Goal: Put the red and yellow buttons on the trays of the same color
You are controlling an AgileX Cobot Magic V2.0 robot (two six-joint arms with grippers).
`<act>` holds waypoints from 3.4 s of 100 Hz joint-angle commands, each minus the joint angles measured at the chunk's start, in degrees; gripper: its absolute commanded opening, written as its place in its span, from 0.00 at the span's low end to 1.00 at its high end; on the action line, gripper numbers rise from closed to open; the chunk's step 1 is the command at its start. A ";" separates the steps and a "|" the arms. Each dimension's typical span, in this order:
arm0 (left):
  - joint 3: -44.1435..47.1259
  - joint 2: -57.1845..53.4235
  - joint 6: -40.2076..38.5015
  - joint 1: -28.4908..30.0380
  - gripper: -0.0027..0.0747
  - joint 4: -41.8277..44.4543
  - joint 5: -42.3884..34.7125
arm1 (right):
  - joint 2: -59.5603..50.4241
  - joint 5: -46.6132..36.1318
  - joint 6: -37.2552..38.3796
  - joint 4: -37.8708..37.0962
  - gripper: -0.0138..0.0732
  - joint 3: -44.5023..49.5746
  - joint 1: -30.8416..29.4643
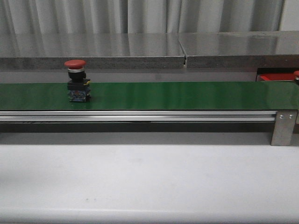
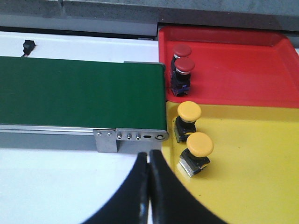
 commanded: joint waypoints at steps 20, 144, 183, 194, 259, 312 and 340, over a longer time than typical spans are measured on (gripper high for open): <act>6.30 -9.21 0.00 -5.82 0.01 -0.33 -4.44 | -0.02 -3.97 -0.49 -0.63 0.02 -1.47 -0.01; 26.43 -44.22 -0.34 -8.86 0.01 -2.17 -1.84 | 1.92 -1.82 -0.49 -0.63 0.02 -3.41 -0.01; 26.43 -44.22 -0.34 -8.86 0.01 -2.17 -1.84 | 13.84 0.64 -1.93 -0.93 0.06 -13.27 8.71; 26.43 -44.22 -0.34 -8.86 0.01 -2.17 -1.84 | 18.46 1.33 -2.28 -0.93 0.20 -16.09 11.59; 26.43 -44.22 -0.34 -8.86 0.01 -2.17 -1.84 | 47.67 15.20 -8.81 -0.63 0.85 -40.58 25.13; 26.43 -44.22 -0.34 -8.86 0.01 -2.17 -1.84 | 66.43 20.32 -21.76 14.36 0.85 -60.05 27.96; 26.43 -44.22 -0.34 -8.86 0.01 -2.17 -1.84 | 73.28 16.28 -23.70 15.77 0.85 -63.69 28.56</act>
